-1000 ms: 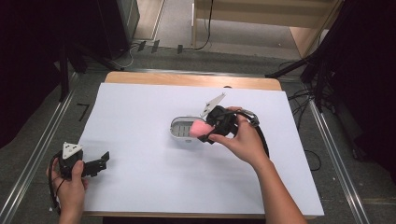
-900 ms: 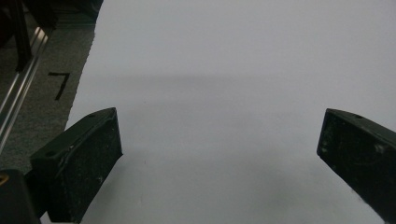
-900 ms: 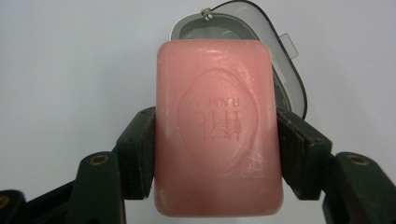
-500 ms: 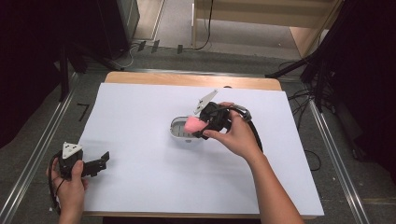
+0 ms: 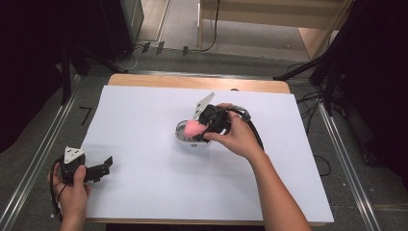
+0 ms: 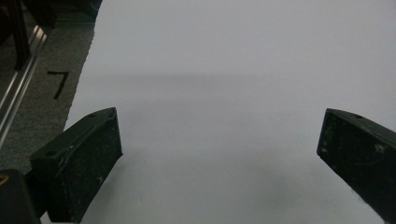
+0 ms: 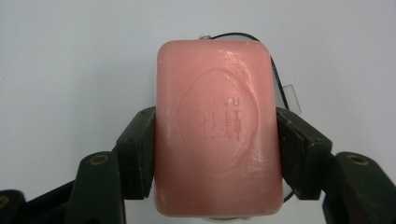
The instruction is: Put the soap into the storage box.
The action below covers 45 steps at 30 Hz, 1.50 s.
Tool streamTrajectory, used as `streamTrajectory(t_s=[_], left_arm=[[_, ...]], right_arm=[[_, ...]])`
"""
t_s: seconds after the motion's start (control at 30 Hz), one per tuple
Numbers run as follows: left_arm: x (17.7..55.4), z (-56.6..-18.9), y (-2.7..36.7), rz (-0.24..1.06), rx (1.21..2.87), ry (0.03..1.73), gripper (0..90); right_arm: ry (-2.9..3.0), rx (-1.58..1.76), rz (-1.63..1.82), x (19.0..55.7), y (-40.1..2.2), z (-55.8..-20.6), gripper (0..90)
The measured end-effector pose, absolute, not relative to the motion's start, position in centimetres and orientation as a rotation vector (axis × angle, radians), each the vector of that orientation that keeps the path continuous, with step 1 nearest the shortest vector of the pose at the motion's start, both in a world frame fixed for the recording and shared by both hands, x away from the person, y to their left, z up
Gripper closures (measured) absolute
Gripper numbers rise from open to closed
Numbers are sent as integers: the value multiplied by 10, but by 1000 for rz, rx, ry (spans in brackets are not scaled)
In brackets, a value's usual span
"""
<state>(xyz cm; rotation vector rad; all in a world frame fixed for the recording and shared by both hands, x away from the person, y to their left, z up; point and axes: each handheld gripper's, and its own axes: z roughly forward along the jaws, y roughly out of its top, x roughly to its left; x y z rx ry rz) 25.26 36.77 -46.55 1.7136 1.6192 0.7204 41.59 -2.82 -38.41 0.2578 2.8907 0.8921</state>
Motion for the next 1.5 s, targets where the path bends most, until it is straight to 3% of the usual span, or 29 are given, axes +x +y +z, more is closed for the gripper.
streamTrajectory(t_s=[1.33,1.5], left_arm=[[253,-465,368,719,1714,1621,1],[253,-465,368,718,1714,1620,1]], right_arm=[[2930,231,919,435,-22,-398,386],[2910,262,960,434,-27,-391,340]])
